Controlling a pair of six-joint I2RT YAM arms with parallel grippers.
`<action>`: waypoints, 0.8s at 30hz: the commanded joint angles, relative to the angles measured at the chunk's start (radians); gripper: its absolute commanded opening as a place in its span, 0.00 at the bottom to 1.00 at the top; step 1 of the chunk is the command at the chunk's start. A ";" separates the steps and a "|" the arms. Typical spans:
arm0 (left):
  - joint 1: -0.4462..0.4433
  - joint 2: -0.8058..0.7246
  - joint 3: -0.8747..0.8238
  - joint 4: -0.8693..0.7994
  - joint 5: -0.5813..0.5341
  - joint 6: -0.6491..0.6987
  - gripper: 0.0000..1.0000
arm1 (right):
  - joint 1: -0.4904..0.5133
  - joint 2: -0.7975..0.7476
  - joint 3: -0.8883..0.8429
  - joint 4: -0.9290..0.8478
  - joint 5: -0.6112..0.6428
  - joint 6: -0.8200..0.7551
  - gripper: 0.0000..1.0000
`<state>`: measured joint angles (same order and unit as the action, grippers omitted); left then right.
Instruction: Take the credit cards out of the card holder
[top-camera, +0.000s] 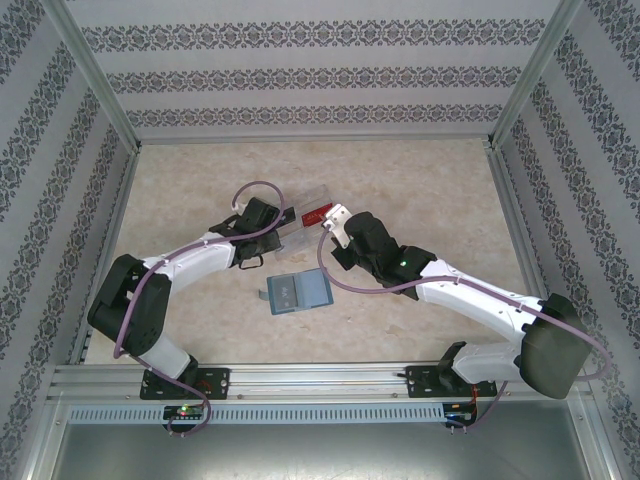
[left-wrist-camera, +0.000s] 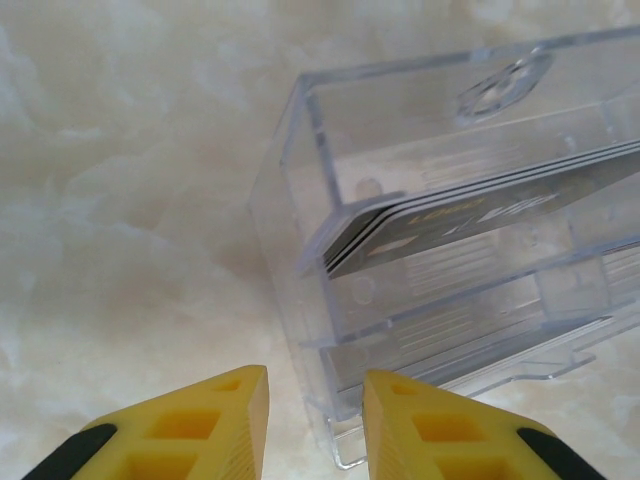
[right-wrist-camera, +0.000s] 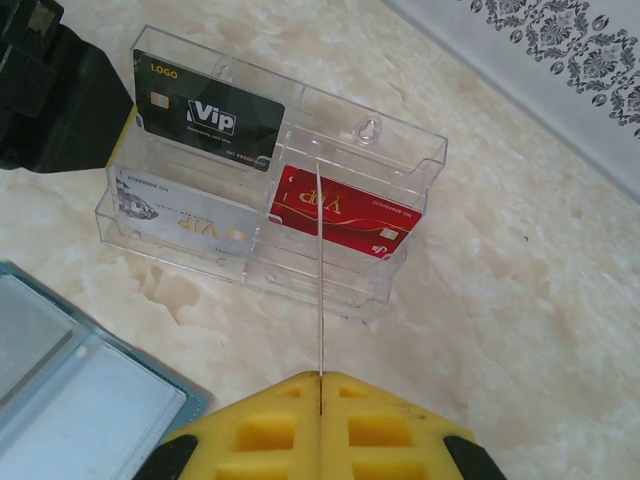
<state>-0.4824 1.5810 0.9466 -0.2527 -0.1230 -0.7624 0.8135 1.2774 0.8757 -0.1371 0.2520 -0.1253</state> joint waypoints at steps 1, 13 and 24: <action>0.011 -0.005 0.032 0.005 0.006 0.013 0.31 | -0.008 -0.006 -0.006 0.019 -0.007 0.018 0.02; 0.018 0.060 0.042 0.016 -0.001 0.016 0.26 | -0.008 -0.007 -0.006 0.018 -0.008 0.018 0.03; 0.024 0.094 0.045 0.006 -0.002 0.041 0.16 | -0.008 -0.006 -0.006 0.018 -0.008 0.018 0.03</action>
<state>-0.4751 1.6505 0.9752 -0.2455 -0.1177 -0.7464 0.8135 1.2778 0.8757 -0.1371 0.2520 -0.1253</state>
